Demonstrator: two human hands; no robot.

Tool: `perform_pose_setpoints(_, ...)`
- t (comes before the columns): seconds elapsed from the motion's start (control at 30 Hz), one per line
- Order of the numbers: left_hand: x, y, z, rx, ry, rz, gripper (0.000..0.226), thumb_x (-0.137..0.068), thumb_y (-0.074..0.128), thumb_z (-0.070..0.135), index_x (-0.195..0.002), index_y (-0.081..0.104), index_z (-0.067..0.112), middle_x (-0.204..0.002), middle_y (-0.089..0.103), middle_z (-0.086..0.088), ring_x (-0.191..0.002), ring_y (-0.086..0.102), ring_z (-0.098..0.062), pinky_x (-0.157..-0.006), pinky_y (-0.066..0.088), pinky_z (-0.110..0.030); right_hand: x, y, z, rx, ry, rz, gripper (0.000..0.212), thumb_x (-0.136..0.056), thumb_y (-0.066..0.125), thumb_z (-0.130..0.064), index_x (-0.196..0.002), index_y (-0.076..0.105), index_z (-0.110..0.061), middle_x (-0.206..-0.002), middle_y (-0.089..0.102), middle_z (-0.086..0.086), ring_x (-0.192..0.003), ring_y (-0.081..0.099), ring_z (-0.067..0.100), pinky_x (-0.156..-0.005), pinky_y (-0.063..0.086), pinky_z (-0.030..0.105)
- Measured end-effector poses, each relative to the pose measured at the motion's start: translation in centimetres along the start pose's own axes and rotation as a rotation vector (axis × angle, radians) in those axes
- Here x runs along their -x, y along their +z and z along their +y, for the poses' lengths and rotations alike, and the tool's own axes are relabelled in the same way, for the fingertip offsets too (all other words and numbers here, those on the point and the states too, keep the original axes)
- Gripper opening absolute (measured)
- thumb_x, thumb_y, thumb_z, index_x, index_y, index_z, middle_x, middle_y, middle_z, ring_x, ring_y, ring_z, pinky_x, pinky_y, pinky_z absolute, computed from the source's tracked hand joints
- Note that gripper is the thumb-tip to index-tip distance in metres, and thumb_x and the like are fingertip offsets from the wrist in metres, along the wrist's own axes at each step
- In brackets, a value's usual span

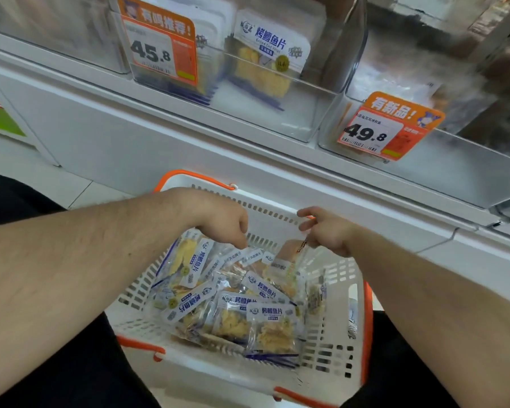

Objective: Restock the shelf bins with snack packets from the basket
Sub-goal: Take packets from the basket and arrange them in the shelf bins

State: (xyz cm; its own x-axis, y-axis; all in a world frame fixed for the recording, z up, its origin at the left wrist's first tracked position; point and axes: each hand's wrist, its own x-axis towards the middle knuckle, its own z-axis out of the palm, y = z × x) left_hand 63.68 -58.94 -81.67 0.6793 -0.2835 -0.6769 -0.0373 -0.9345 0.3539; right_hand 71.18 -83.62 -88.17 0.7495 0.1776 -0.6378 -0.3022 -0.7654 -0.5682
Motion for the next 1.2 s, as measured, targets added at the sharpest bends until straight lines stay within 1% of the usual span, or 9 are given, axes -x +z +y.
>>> perform_pose_setpoints(0.13, 0.3, 1.0, 0.9, 0.275, -0.023, 0.036, 0.048, -0.095, 0.055, 0.049, -0.131, 0.055, 0.017, -0.119, 0.062, -0.002, -0.1, 0.063, -0.018, -0.096, 0.049, -0.038, 3.1, -2.2, -3.9, -0.336, -0.147, -0.041, 0.064, -0.08, 0.041, 0.026, -0.123, 0.057, -0.019, -0.111, 0.057, 0.013, -0.073, 0.05, 0.02, -0.065, 0.045, 0.028)
perform_pose_setpoints(0.27, 0.3, 3.0, 1.2, 0.858, -0.092, -0.15, 0.075, -0.091, 0.053, 0.06, -0.15, 0.034, 0.017, -0.146, 0.046, -0.015, -0.111, 0.064, -0.026, -0.104, 0.047, -0.045, 5.2, -2.4, -5.7, -0.602, -0.302, -0.081, 0.064, -0.079, 0.038, 0.029, -0.114, 0.061, -0.019, -0.111, 0.061, 0.014, -0.068, 0.053, 0.022, -0.068, 0.04, 0.035)
perform_pose_setpoints(0.4, 0.7, 3.1, 1.0, 1.345, -0.038, -0.167, 0.047, -0.092, 0.058, 0.046, -0.129, 0.056, 0.017, -0.125, 0.065, -0.014, -0.107, 0.068, -0.028, -0.098, 0.052, -0.046, 6.2, -1.5, -7.0, -0.701, -0.377, -0.081, 0.067, -0.079, 0.038, 0.032, -0.117, 0.06, -0.018, -0.11, 0.061, 0.012, -0.063, 0.054, 0.02, -0.061, 0.049, 0.027)
perform_pose_setpoints(0.53, 0.6, 2.7, 0.5, 1.536, -0.033, 0.17, 0.029, -0.093, 0.064, 0.007, -0.122, 0.06, 0.006, -0.103, 0.075, -0.013, -0.097, 0.072, -0.025, -0.082, 0.06, -0.037, 7.0, -1.9, -7.3, -0.3, -0.404, 0.075, 0.078, -0.076, 0.051, 0.027, -0.126, 0.052, -0.032, -0.115, 0.057, 0.001, -0.061, 0.056, 0.011, -0.063, 0.049, 0.031)
perform_pose_setpoints(0.67, 1.1, 1.9, 1.1, 1.29, 0.031, 0.452, 0.028, -0.088, 0.069, -0.001, -0.108, 0.061, 0.016, -0.102, 0.071, -0.003, -0.085, 0.074, -0.023, -0.08, 0.061, -0.04, 8.2, -2.8, -8.4, 0.259, -0.411, 0.168, 0.081, -0.074, 0.073, -0.001, -0.143, 0.043, -0.029, -0.131, 0.05, 0.0, -0.09, 0.061, 0.016, -0.079, 0.051, 0.032)
perform_pose_setpoints(0.73, 1.8, 1.2, 2.0, 1.058, 0.083, 0.564, 0.029, -0.085, 0.073, 0.002, -0.094, 0.06, 0.027, -0.099, 0.066, 0.004, -0.077, 0.072, -0.019, -0.077, 0.061, -0.037, 9.3, -3.3, -9.3, 0.593, -0.48, 0.357, 0.08, -0.073, 0.079, -0.026, -0.145, 0.043, -0.028, -0.147, 0.04, 0.002, -0.123, 0.048, 0.022, -0.102, 0.041, 0.036)
perform_pose_setpoints(0.8, 2.4, 0.3, 2.8, 0.821, 0.105, 0.646, 0.027, -0.084, 0.076, 0.011, -0.089, 0.06, 0.032, -0.085, 0.065, 0.006, -0.061, 0.064, -0.012, -0.06, 0.056, -0.027, 11.3, -3.7, -10.1, 0.79, -0.565, 0.544, 0.084, -0.073, 0.077, -0.047, -0.146, 0.039, -0.031, -0.153, 0.033, -0.001, -0.134, 0.035, 0.026, -0.11, 0.03, 0.042)
perform_pose_setpoints(1.0, 2.9, -2.1, 6.0, 0.562, 0.187, 0.846, 0.021, -0.084, 0.077, 0.024, -0.098, 0.063, 0.03, -0.075, 0.056, 0.009, -0.06, 0.05, -0.002, -0.05, 0.037, -0.011, 15.9, -4.0, -11.4, 0.988, -0.528, 0.656, 0.039, -0.086, 0.063, -0.035, -0.123, 0.059, -0.026, -0.119, 0.065, 0.001, -0.107, 0.062, 0.029, -0.084, 0.054, 0.04)
perform_pose_setpoints(1.2, 1.3, -4.5, 10.8, 0.626, 0.349, 0.908, 0.025, -0.079, 0.083, 0.021, -0.088, 0.064, 0.036, -0.068, 0.049, 0.016, -0.056, 0.049, 0.004, -0.052, 0.035, -0.007, 16.4, -5.9, -10.6, 0.869, -0.46, 0.681, 0.017, -0.091, 0.061, -0.037, -0.103, 0.059, -0.025, -0.104, 0.066, 0.004, -0.099, 0.063, 0.031, -0.066, 0.038, 0.031)
